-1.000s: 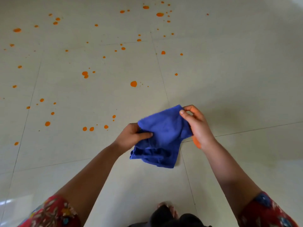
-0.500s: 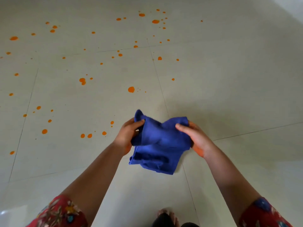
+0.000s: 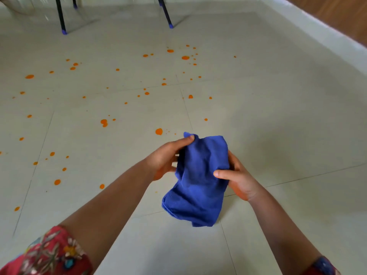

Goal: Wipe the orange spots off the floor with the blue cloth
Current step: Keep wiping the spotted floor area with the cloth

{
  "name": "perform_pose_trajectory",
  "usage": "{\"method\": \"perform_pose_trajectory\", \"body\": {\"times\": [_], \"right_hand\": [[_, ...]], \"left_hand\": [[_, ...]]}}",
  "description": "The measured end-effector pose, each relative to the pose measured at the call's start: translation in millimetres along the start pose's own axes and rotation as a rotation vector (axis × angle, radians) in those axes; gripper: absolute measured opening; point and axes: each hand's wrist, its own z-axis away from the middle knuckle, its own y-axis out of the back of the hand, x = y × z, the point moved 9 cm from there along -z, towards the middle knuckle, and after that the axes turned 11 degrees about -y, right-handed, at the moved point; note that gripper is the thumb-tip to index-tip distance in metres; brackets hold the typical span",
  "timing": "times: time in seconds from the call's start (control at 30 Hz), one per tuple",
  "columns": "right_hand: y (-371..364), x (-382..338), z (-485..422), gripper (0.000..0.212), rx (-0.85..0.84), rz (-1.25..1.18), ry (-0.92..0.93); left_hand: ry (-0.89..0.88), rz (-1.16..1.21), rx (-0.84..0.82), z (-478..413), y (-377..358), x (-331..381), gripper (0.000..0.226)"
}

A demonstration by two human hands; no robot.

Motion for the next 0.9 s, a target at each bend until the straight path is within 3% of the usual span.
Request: {"method": "perform_pose_trajectory", "body": {"times": [0.13,0.2,0.3,0.53,0.6,0.7,0.8,0.9], "right_hand": [[3,-45,6,0.072,0.036,0.005,0.127],[-8,-79,14,0.074,-0.012,0.095,0.227],[-25,-129,27,0.065,-0.029,0.323,0.403],[-44,-200,69,0.01,0.208,0.703,0.879],[-50,-207,80,0.02,0.289,0.825,1.002],[-64,-213,91,0.023,0.33,0.963,1.101],[-65,-215,91,0.031,0.294,1.01,1.097],[-54,-218,85,0.041,0.296,1.029,1.038]], "left_hand": [[-0.309,-0.216,0.184,6,24,59,0.04],[-0.511,-0.395,0.185,17,22,98,0.049],[-0.708,-0.498,0.1,32,8,146,0.041],[-0.872,-0.519,0.087,60,5,214,0.047],[-0.877,-0.516,0.078,60,10,219,0.048],[-0.841,-0.484,0.011,57,11,215,0.071],[-0.821,-0.345,0.0,56,13,209,0.077],[-0.781,-0.19,0.03,53,19,203,0.066]]}}
